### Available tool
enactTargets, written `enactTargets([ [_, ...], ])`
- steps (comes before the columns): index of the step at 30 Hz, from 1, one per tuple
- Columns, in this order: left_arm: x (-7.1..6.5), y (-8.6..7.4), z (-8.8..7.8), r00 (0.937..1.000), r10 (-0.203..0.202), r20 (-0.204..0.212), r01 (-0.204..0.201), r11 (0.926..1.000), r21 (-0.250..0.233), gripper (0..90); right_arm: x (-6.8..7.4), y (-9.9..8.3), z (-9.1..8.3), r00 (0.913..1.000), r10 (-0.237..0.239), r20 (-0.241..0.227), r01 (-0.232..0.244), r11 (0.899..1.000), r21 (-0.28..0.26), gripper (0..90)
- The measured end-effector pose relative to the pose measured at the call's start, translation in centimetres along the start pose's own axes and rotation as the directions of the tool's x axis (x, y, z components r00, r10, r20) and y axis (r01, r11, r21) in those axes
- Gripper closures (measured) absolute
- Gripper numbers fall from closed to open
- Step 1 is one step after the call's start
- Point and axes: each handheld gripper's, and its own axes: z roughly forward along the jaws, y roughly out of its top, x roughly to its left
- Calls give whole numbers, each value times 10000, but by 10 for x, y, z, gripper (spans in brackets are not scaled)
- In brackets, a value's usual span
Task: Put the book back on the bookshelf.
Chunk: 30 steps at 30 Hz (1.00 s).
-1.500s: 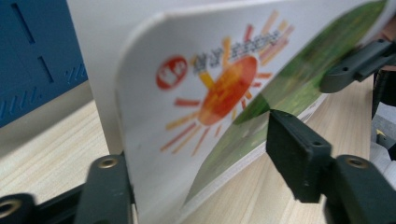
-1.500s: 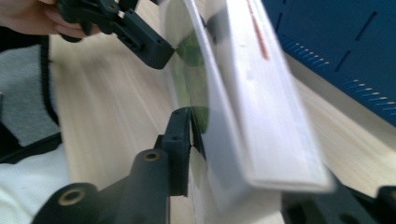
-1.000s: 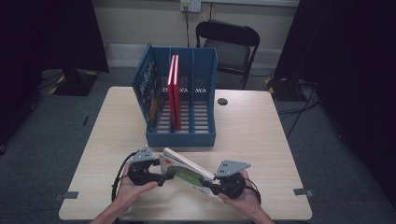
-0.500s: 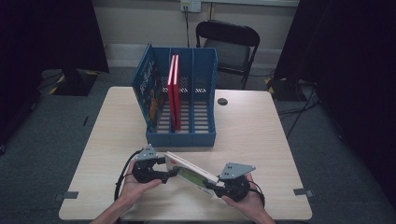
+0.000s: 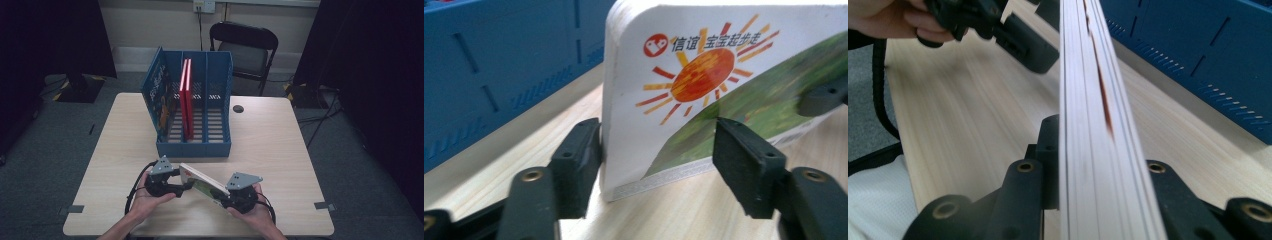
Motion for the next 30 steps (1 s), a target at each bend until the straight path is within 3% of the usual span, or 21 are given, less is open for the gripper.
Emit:
enactTargets([
  [6, 0, 1, 1, 9999, -74, -71, 74, 10000, -9, 370, -2, 1, 0, 9997, 215, -61, -216, 9998, -57, 723],
  [10, 0, 1, 2, 9998, -195, -87, 195, 9998, -17, 369, -4, 2, -1, 9992, 340, 191, -340, 9994, -30, 635],
  [15, -1, 2, 2, 9996, -280, -83, 281, 9996, 83, 354, -4, 2, 0, 9994, 339, -72, -339, 9994, -11, 745],
  [22, -1, 3, 0, 9984, -545, 166, 542, 9984, 178, 301, 2, 2, 0, 10000, 50, 27, -50, 10000, 48, 760],
  [25, -1, 2, -3, 9985, -463, 279, 454, 9984, 322, 258, 4, 4, 0, 9999, -72, 83, 71, 9999, 76, 761],
  [30, 3, -2, -9, 9972, -748, 80, 743, 9960, 488, 186, 1, 3, -1, 10000, 34, 41, -35, 10000, 61, 762],
])
